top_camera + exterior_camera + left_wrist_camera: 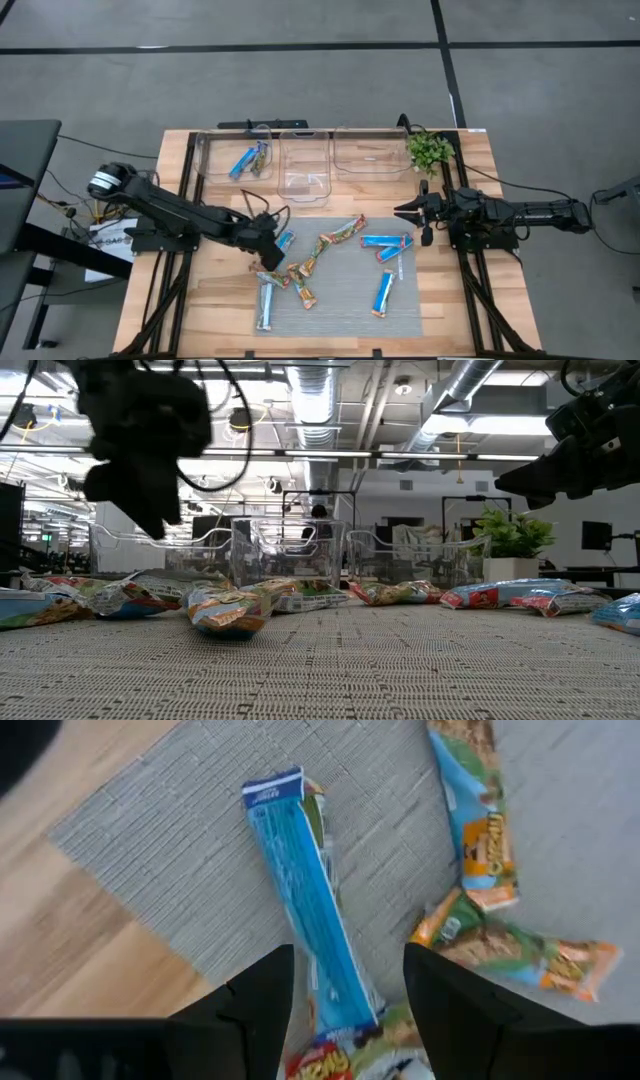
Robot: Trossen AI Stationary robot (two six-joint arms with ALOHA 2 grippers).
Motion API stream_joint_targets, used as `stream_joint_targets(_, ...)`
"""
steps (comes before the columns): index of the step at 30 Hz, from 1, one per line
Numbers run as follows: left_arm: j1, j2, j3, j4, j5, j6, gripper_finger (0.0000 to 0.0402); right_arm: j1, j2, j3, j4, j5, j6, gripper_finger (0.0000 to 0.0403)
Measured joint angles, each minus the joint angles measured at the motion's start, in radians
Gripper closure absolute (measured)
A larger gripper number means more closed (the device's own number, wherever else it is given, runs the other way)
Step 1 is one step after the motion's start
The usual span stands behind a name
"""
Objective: Pick and place Granola Bars by type
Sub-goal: Put the blue granola bar into the left transparent bin
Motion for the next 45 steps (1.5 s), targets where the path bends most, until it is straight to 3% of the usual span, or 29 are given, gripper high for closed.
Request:
stream_joint_targets(12,0.066,0.265,0.203,-0.135,0.044,0.061,0.0219,0.0,0.0,0.002,-0.003,0.0,0.0,0.0344)
stream_joint_targets(29,0.092,0.279,0.219,-0.183,0.071,-0.038,0.0219,0.0,0.0,0.005,-0.005,0.0,0.0,0.0344)
stream_joint_targets(36,0.092,0.364,0.219,-0.14,0.145,-0.028,0.0219,0.0,0.0,0.005,-0.004,0.0,0.0,0.0344)
stream_joint_targets(45,0.092,0.39,0.22,-0.134,0.142,-0.005,0.0222,0.0,0.0,0.007,-0.003,0.0,0.0,0.0344)
